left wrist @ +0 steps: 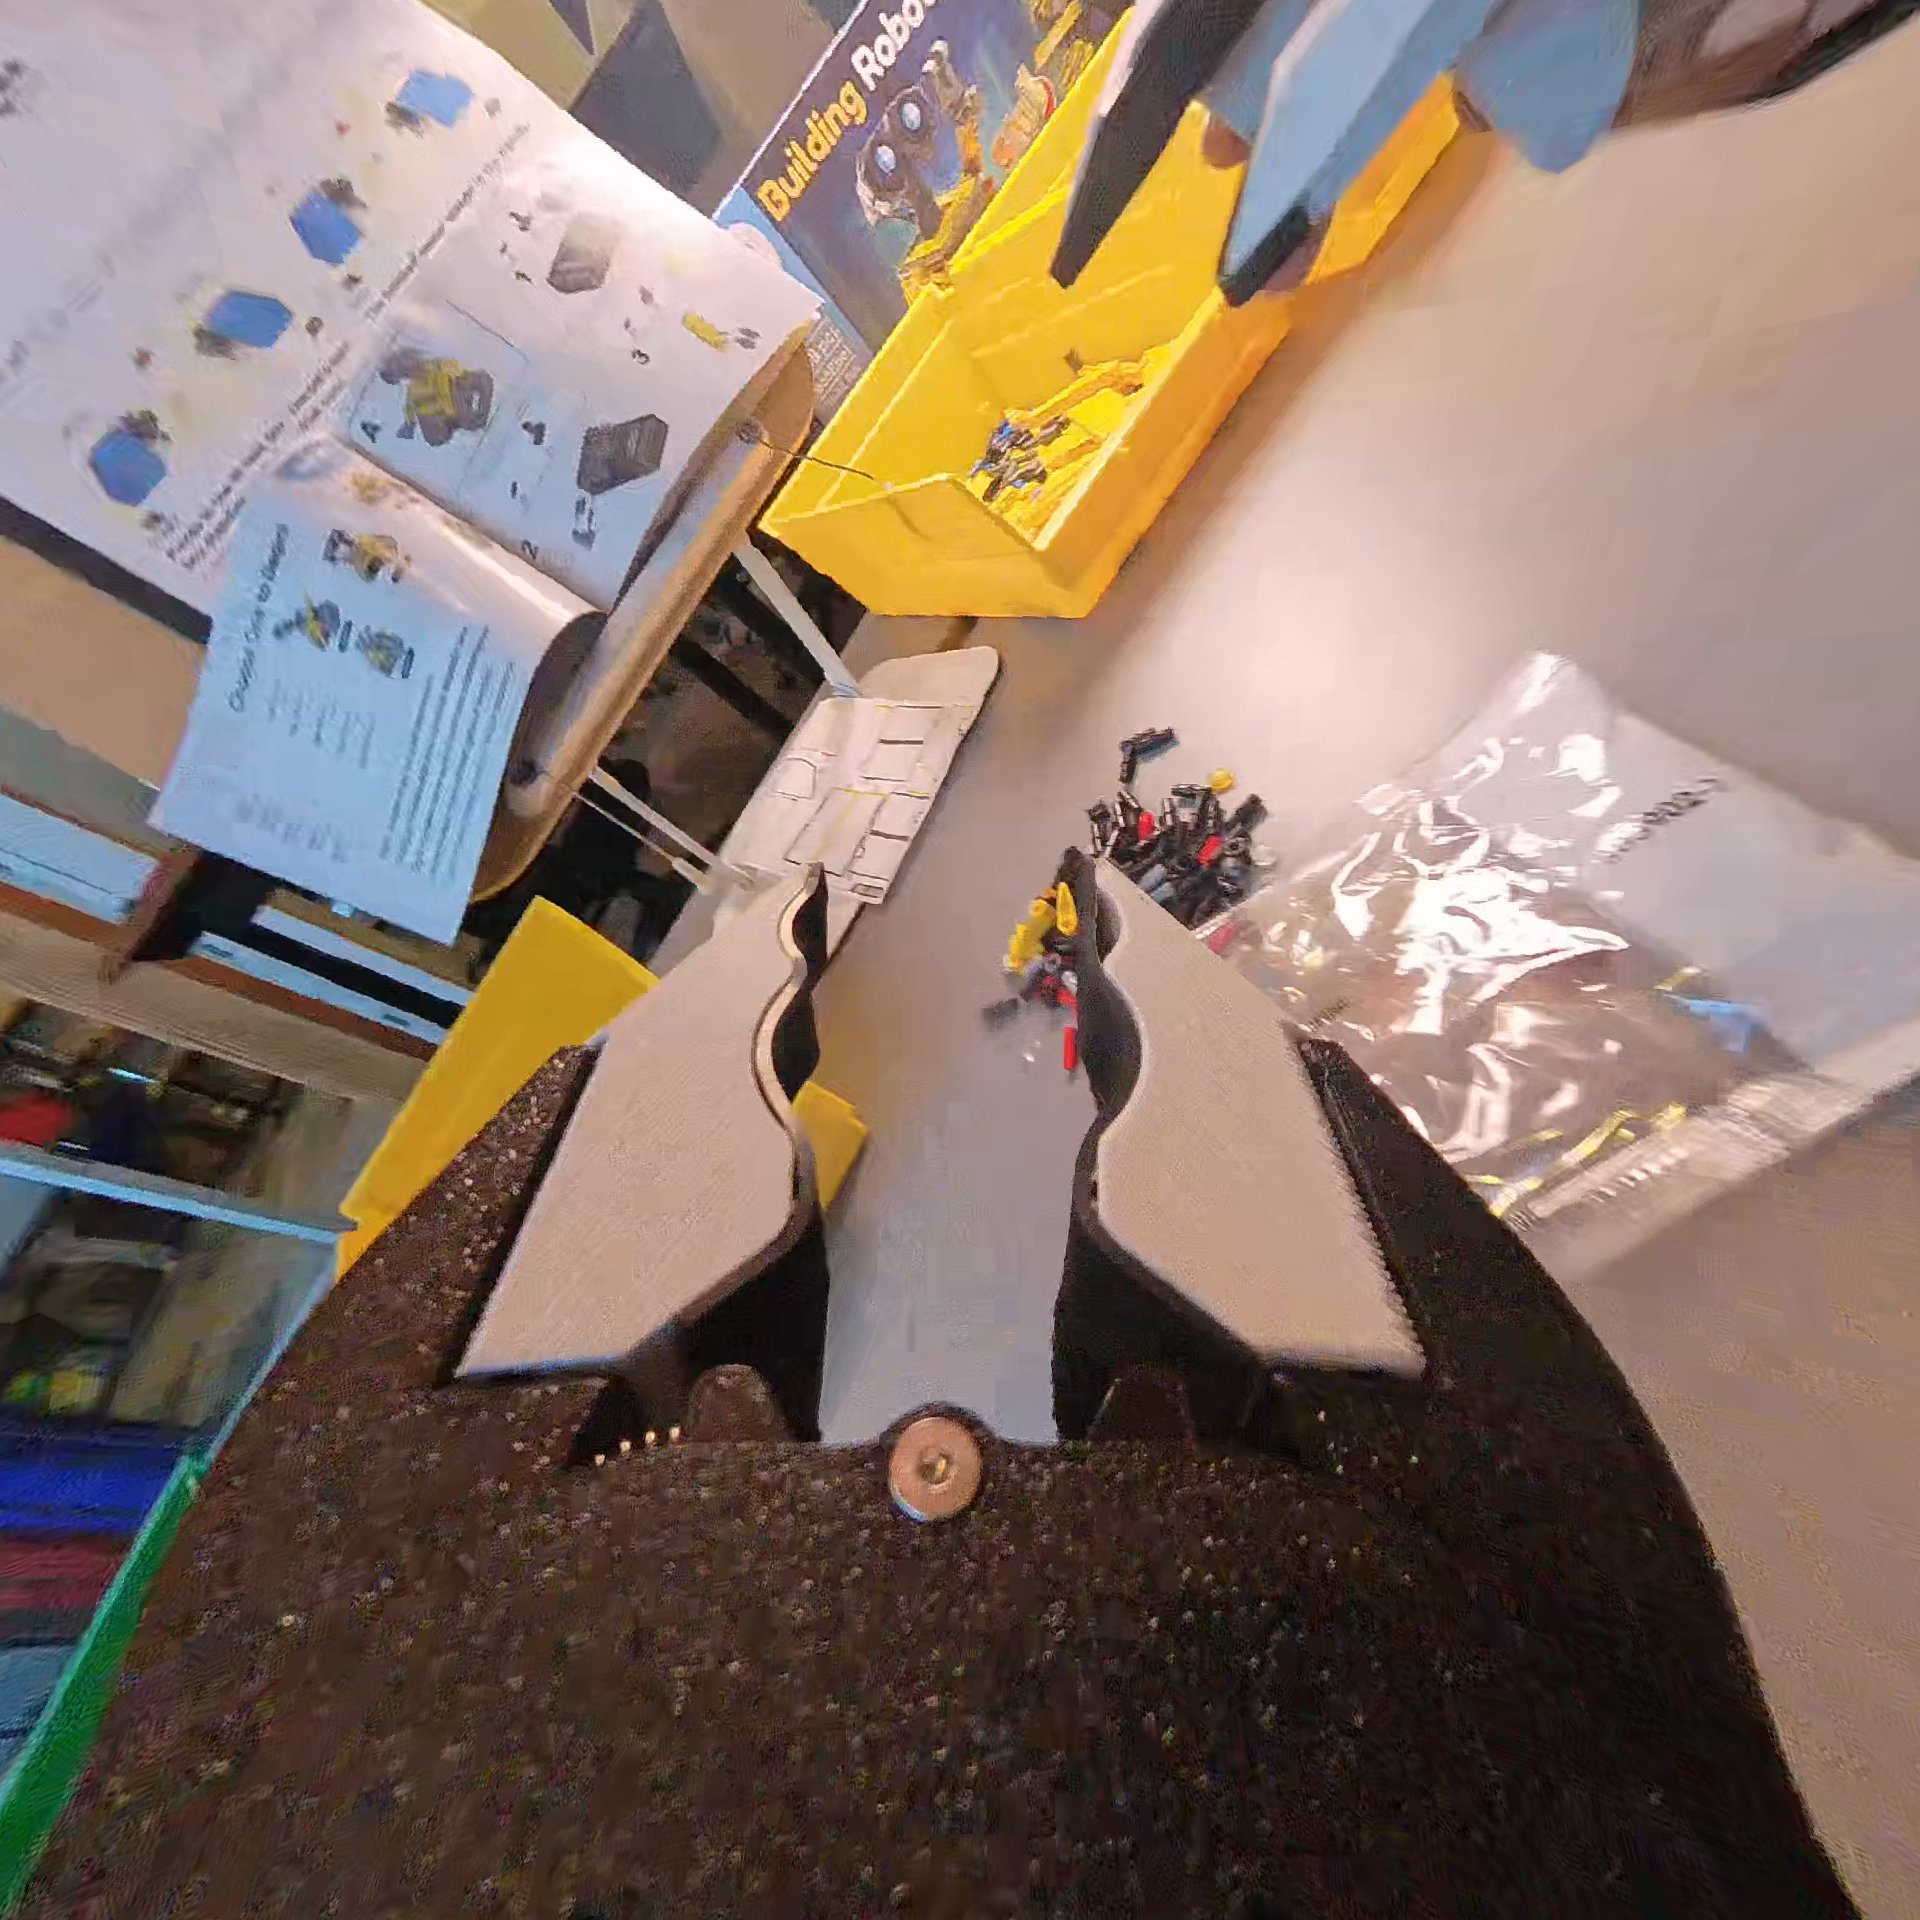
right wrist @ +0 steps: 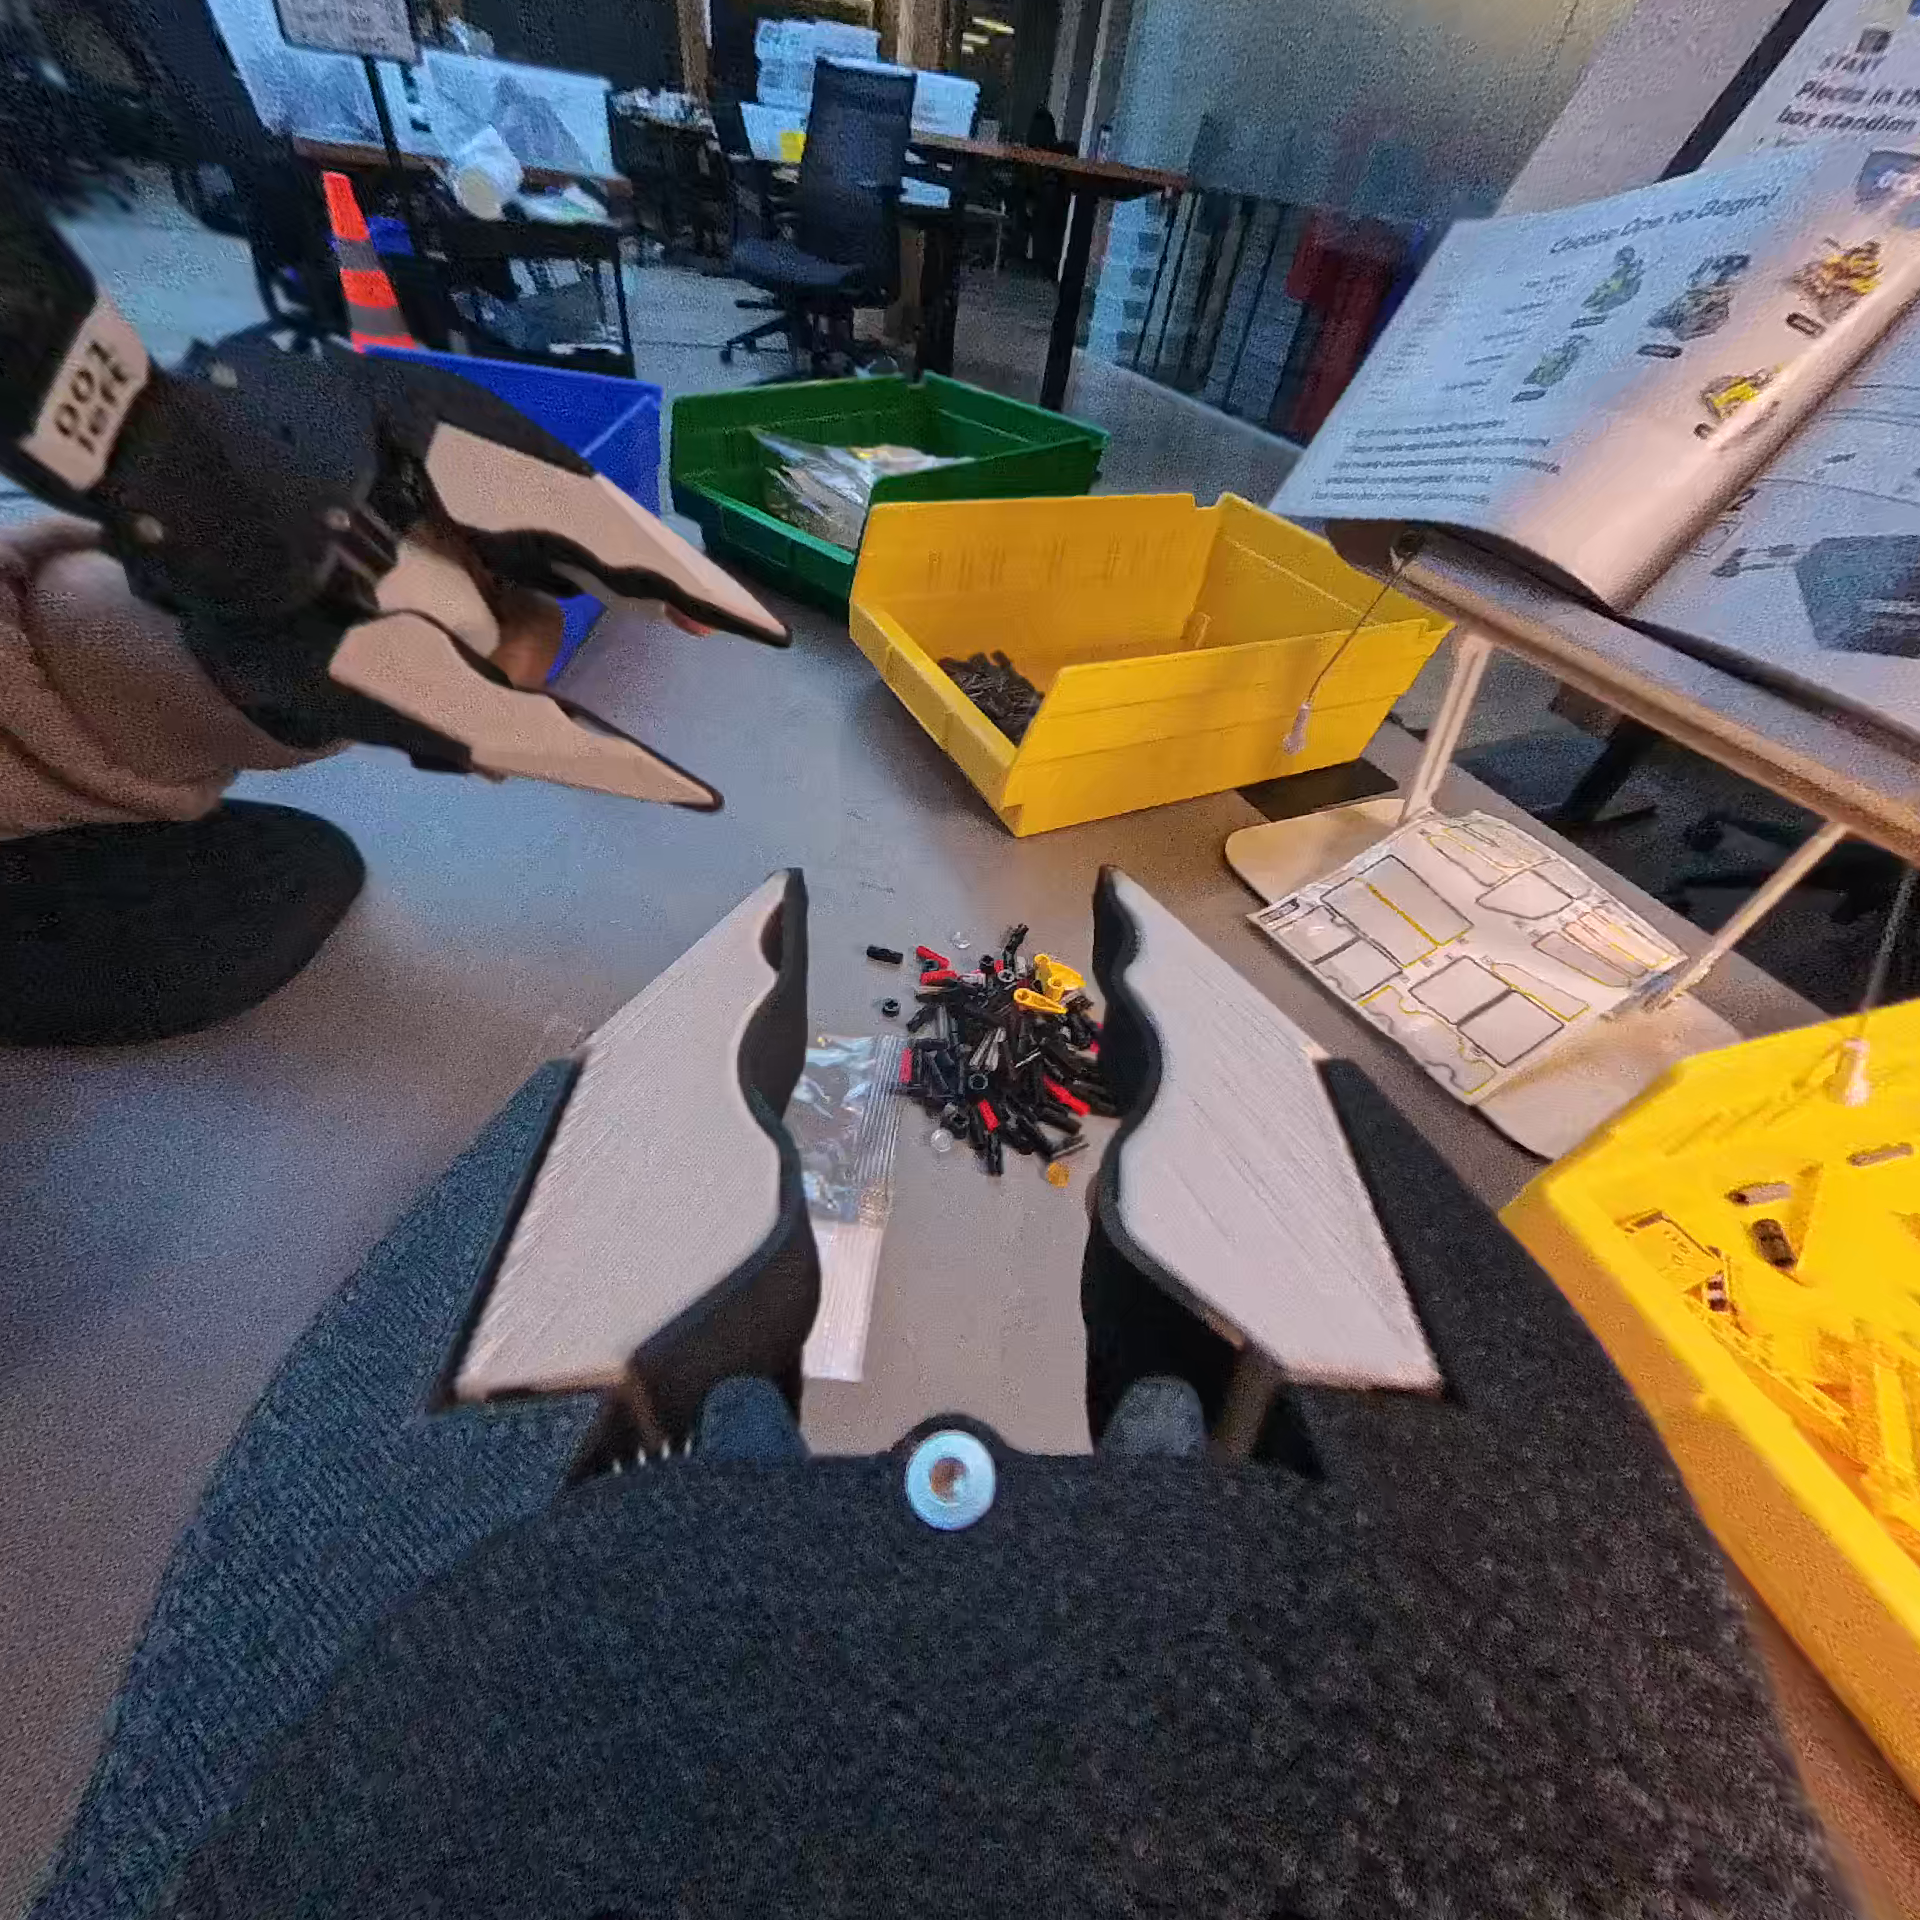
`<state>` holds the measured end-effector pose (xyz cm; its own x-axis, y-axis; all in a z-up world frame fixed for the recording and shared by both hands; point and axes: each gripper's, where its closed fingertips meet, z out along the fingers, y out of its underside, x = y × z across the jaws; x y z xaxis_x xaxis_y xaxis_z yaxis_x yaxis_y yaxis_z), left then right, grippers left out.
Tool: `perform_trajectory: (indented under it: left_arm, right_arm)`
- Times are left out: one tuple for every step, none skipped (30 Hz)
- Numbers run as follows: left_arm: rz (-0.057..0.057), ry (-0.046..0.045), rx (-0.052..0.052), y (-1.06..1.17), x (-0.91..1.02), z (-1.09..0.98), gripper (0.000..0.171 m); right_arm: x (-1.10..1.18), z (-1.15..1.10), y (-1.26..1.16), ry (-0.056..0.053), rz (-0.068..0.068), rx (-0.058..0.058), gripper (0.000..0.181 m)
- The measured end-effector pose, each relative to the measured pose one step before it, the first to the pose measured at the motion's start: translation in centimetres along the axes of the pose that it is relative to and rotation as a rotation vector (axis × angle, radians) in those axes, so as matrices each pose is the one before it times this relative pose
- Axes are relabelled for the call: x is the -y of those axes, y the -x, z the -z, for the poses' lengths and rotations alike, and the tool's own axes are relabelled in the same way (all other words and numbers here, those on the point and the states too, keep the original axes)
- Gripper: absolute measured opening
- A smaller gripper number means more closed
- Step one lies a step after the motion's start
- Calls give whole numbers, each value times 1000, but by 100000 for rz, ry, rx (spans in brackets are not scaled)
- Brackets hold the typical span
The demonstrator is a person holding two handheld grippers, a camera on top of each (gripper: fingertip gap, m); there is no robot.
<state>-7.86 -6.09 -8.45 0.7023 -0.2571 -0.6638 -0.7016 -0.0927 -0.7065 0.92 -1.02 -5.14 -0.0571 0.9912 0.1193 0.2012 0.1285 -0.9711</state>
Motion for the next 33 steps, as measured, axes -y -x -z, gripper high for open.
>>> perform_trajectory:
  left_arm:
    - [-4835, 638, 1915, 29, 216, -2353, 50]
    - [-1297, -300, 47, -227, 352, -2217, 54]
    - [-2759, -1108, 730, -227, 498, -1845, 54]
    - [-6097, -1945, 3434, 19, 574, -1391, 51]
    - [-7244, -2752, 4065, -15, 591, -994, 49]
    - [-7087, -3258, 3665, -135, 570, -641, 48]
    - [-8121, -2855, 2436, -322, 452, -344, 49]
    - [-8577, -2130, 1654, -346, 332, -35, 48]
    - [-6511, -2471, 1570, -231, 338, 237, 47]
    - [-3321, -2374, 692, -228, 292, 354, 45]
    - [-2229, -1407, 392, -167, 188, 317, 45]
    - [-2703, -835, 368, -79, 139, 265, 45]
    - [-1927, -1187, 271, 9, 244, 256, 42]
    - [-755, -1458, 531, 144, 318, 213, 41]
    - [-415, -1086, 664, 225, 294, 140, 41]
    - [-312, -812, 787, 266, 303, 63, 40]
    - [-342, -989, 957, 265, 368, 19, 40]
    - [-478, -1223, 657, 170, 423, 5, 40]
    - [-899, -805, 410, 54, 356, -6, 39]
    - [-960, -397, 284, -1, 244, -4, 39]
    - [-412, -215, -86, -81, 153, -5, 38]
    - [5, 135, -105, -75, 44, 4, 37]
    - [-238, 534, 402, 10, -66, 27, 36]
    - [-220, 1099, 611, 113, -194, 37, 34]
    - [1031, 1825, 884, 275, -325, 45, 30]
    - [3636, 2015, 1657, 568, -439, 99, 26]
    - [7037, 2001, 1704, 834, -518, 140, 22]
    - [11624, 2658, 1367, 1125, -665, 156, 19]
    - [16668, 3779, 812, 1390, -821, 120, 18]
    - [20696, 4606, -633, 1449, -877, 76, 18]
    - [23351, 4150, -3007, 1278, -710, 126, 21]
    - [23487, 1872, -4736, 1039, -309, 323, 26]
    - [20811, -807, -5855, 734, 29, 542, 27]
  right_arm:
    - [761, -654, -1006, 3234, -173, -3684, 49]
    - [663, -474, -947, 3857, 1139, -3511, 49]
    - [471, -326, -797, 4423, 1496, -2665, 48]
    - [68, -236, -741, 5505, 1248, -1979, 43]
    - [-323, -186, -564, 5725, 1917, -357, 39]
    - [-571, -105, -468, 5086, 1236, 700, 36]
    - [-435, -50, -260, 2444, -984, 1930, 32]
    - [-225, 6, 329, -74, -2469, 5048, 27]
    - [-136, 22, 783, -1221, -3035, 6898, 21]
    - [-157, -56, 927, -936, -1441, 6752, 16]
    - [-306, -174, 744, 811, 290, 4987, 12]
    - [-418, -226, 584, 2545, 1622, 3634, 7]
    - [-287, -221, 548, 2093, 3096, 2970, 3]
    - [-209, -229, 370, 1826, 2598, 1805, 0]
    - [-432, -256, 539, 2871, 2319, 3280, 0]
    - [-563, -259, 588, 3047, 2856, 3541, 0]
    - [-618, -245, 497, 2837, 2665, 2979, 0]
    - [-710, -258, 489, 3373, 1556, 3196, 0]
    - [-647, -260, 256, 2969, 934, 1616, 0]
    - [-468, -232, 122, 2082, 727, 675, 0]
    - [-221, -177, 11, 819, 297, 27, 0]
    - [-12, -109, -135, -361, -328, -617, 0]
    - [53, -31, -276, -823, -721, -1114, 0]
    - [119, 30, -384, -1338, -625, -1833, 0]
    - [185, 80, -515, -1865, -556, -2600, 0]
    - [287, 114, -644, -2443, -502, -3402, 0]
    - [451, 129, -611, -3323, -305, -3372, 0]
    - [563, 135, -589, -3794, -579, -3399, 0]
    - [591, 152, -669, -3958, -982, -4058, 1]
    - [518, 152, -614, -3781, -1317, -3984, 3]
    - [336, 140, -326, -2969, -1525, -2480, 5]
    - [150, 146, -164, -2241, -1409, -2129, 8]
    - [-88, 160, -51, -1259, -583, -1932, 12]
